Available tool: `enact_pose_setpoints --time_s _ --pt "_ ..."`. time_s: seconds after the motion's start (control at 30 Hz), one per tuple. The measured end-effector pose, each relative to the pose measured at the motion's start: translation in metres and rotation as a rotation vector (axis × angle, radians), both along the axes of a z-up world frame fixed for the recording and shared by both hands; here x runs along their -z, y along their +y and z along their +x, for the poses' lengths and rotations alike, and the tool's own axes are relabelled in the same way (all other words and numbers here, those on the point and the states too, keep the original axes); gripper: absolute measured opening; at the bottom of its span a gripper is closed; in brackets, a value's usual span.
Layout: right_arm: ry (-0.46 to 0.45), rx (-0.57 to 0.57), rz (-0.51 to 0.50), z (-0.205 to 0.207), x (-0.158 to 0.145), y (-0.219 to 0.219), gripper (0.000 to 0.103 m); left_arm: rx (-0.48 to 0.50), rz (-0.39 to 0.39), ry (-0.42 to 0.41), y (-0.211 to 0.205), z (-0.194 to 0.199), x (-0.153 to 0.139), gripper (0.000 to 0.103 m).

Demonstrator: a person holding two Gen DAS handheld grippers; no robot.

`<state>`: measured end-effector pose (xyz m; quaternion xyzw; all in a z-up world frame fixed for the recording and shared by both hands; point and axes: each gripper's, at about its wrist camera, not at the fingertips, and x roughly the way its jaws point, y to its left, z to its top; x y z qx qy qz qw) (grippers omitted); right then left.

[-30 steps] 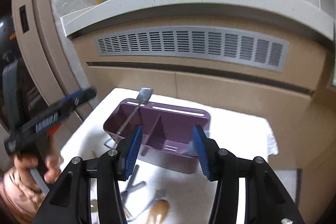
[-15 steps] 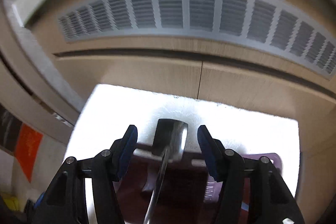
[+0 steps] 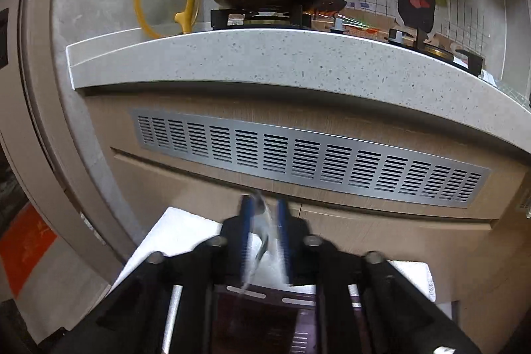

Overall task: Organize utensils
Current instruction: 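Grasp a wooden chopstick from the pile with the right gripper, then grasp the white-knobbed metal spoon with the left gripper while the right lifts the chopstick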

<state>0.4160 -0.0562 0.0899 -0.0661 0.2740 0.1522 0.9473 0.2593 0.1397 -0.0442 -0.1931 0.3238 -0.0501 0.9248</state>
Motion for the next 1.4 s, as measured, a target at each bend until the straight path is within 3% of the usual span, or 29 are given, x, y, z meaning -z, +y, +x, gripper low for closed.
enact_pose_setpoints --time_s 0.23,0.33,0.47,0.57,0.67,0.77,0.87,0.97,1.1,1.2,1.4 --pt "0.098 -0.066 -0.028 -0.004 0.031 -0.005 0.012 -0.009 -0.006 0.017 0.003 0.002 0.002 0.073" --pt "0.11 -0.099 -0.046 -0.026 0.035 -0.013 0.013 -0.005 -0.004 0.033 0.003 0.004 0.003 0.073" --pt "0.167 -0.248 -0.088 -0.069 0.051 -0.025 0.013 0.031 -0.01 0.068 -0.001 0.008 0.006 0.073" --pt "0.328 -0.361 -0.105 -0.095 0.089 -0.036 0.015 0.095 -0.018 0.118 -0.01 0.014 0.014 0.073" --pt "0.481 -0.404 -0.114 -0.104 0.132 -0.042 0.019 0.108 -0.017 0.172 -0.016 0.017 0.021 0.073" --pt "0.479 -0.46 -0.21 -0.117 0.16 -0.026 0.019 0.061 0.03 0.172 -0.015 0.009 0.017 0.073" --pt "0.492 -0.543 -0.182 -0.114 0.165 -0.004 0.019 0.026 0.09 0.182 -0.011 -0.001 0.014 0.073" --pt "0.506 -0.581 -0.168 -0.101 0.171 0.021 0.019 0.055 0.118 0.197 -0.009 -0.015 0.014 0.073" --pt "0.51 -0.588 -0.238 -0.094 0.185 0.048 0.018 0.167 0.157 0.232 -0.014 -0.033 0.017 0.073" --pt "0.507 -0.549 -0.273 -0.098 0.19 0.046 0.006 0.265 0.136 0.255 -0.025 -0.04 0.021 0.073" --pt "0.533 -0.367 -0.107 -0.108 0.16 -0.037 0.005 0.361 0.14 0.265 -0.067 -0.037 0.025 0.073"
